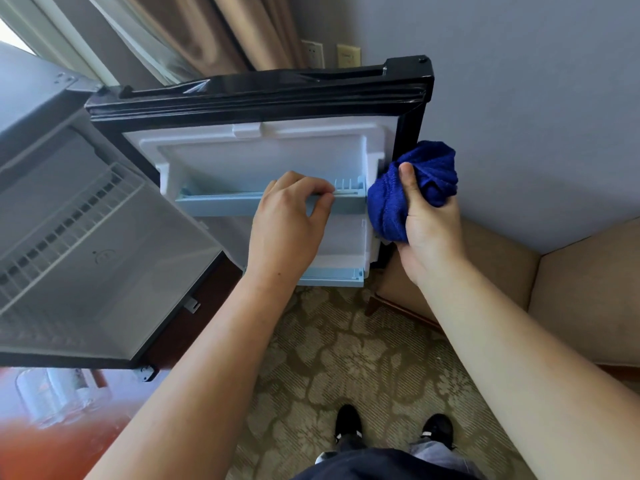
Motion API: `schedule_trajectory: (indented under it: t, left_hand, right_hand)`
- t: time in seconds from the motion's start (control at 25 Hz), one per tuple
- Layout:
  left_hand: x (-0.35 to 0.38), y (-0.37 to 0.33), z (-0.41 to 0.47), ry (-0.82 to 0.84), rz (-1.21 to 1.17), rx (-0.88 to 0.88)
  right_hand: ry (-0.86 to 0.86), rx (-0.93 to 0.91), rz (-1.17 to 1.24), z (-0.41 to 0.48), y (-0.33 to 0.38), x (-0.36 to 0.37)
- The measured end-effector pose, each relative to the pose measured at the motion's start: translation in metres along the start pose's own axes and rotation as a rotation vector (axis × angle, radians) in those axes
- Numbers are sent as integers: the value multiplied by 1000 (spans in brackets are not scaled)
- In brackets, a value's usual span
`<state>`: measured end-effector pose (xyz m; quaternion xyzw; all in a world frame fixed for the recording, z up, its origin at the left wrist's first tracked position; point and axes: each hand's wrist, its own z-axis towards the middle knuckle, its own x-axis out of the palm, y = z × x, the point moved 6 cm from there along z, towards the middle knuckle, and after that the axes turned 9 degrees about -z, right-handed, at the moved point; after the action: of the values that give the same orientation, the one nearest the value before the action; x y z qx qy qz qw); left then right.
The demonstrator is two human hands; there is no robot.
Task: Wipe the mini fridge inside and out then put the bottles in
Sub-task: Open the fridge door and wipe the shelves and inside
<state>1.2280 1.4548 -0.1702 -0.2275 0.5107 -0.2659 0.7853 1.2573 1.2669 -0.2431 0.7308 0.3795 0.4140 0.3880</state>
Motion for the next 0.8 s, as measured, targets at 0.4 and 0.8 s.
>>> schedule_trajectory:
  t: [0.4, 0.8]
  left_hand:
    - [4, 1, 7, -57, -2, -38]
    - [4, 1, 3, -83, 24, -96]
  right_hand:
    - [-87, 430, 12, 49, -129, -40]
    - [-142, 635, -69, 85, -226, -74]
